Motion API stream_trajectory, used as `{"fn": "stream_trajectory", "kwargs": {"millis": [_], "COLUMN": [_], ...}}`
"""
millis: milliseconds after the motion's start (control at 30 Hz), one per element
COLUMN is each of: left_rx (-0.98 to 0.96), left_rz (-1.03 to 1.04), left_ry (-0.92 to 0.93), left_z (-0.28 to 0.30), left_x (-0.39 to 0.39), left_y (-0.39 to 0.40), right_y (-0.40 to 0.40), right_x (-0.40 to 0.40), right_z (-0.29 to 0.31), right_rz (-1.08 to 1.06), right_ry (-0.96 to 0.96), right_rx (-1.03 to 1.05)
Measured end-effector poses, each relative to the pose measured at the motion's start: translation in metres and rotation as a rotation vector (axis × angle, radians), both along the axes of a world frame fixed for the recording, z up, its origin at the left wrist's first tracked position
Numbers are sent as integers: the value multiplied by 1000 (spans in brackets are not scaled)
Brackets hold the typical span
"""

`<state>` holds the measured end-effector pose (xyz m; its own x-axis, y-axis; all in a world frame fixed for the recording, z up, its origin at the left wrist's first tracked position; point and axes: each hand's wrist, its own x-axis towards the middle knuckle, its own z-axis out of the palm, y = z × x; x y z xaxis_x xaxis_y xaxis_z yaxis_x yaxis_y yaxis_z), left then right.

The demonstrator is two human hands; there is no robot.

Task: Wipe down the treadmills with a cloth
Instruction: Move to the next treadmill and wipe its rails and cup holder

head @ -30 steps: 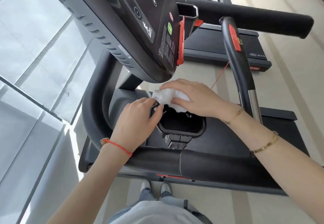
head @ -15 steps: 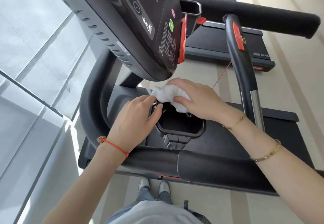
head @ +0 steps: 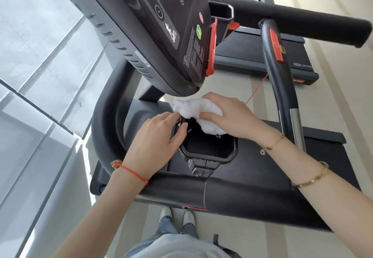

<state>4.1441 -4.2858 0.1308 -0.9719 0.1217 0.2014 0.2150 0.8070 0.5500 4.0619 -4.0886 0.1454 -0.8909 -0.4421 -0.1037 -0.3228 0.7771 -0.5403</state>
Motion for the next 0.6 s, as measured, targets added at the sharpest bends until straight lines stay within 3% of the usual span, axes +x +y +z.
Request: {"fn": "stream_trajectory", "kwargs": {"millis": [167,333,500,600], "left_rx": [23,24,27,28], "left_rz": [-9,-15,-18,-20], "left_ry": [-9,2,-3,-6], "left_z": [-2,-3,-2,-2], "left_x": [-1,0,1,3], "left_y": [0,1,2,2], "right_y": [11,6,5,6], "right_x": [51,97,56,61], "right_z": [-12,-17,-2,-4], "right_rz": [-397,-568,-472,-467], "right_ry": [-71,-226,-187,-181], "right_rx": [-215,-471,-282,-283]}}
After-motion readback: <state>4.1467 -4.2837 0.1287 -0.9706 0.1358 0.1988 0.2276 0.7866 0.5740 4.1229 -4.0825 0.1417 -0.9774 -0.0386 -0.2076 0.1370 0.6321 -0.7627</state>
